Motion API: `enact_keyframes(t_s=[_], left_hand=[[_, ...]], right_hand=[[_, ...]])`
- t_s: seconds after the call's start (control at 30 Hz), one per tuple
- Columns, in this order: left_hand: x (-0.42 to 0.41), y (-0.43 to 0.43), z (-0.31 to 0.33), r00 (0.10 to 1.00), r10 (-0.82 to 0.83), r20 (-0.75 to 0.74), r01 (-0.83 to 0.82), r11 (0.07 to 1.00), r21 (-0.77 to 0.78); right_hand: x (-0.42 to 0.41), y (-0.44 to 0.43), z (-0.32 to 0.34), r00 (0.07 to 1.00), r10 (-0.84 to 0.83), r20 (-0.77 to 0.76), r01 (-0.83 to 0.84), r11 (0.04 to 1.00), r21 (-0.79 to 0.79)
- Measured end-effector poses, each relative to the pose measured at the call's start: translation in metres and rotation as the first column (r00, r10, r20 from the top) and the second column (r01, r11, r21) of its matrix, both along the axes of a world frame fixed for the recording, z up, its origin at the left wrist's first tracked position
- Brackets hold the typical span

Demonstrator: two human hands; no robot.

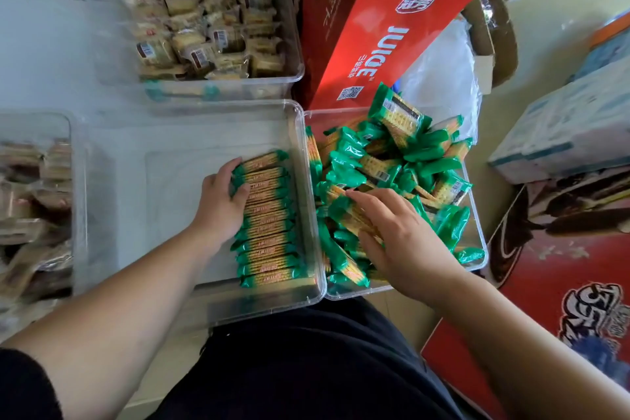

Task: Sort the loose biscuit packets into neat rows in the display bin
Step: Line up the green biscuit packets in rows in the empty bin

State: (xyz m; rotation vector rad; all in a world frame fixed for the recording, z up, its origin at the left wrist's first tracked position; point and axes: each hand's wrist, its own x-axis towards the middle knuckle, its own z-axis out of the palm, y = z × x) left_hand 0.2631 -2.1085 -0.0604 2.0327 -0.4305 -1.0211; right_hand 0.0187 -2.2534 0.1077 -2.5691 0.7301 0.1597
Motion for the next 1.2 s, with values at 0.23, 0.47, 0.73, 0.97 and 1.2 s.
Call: enact_keyframes(t_s=[0.23, 0.47, 0.73, 0.97, 1.2], left_hand=[[0.01, -0.001, 0.004, 0.999, -0.039, -0.024, 0.039, 0.999, -0.014], [0.01, -0.001, 0.014, 0.998, -0.047, -0.044, 0.046, 0.999, -0.017], [0.023, 0.0, 0.015, 0.992, -0.127, -0.005, 0.127, 0.992, -0.021], [0.039, -0.002, 0.018, 0.976, -0.21, -0.062, 0.208, 0.977, -0.047], [0.043, -0.001, 0.018, 0.979, -0.095, -0.181, 0.088, 0.995, -0.044]], right_hand=[[-0.01, 0.023, -0.016, 0.963, 0.107, -0.246, -0.112, 0.994, -0.007], [0.003, 0.013, -0.021, 0.986, -0.124, -0.108, 0.119, 0.992, -0.049], [0.027, 0.002, 0.016, 0.977, -0.182, -0.114, 0.175, 0.982, -0.067], [0.104, -0.027, 0.079, 0.984, -0.04, 0.172, 0.048, 0.998, -0.043], [0.226, -0.009, -0.009, 0.919, 0.324, -0.223, -0.362, 0.918, -0.161]])
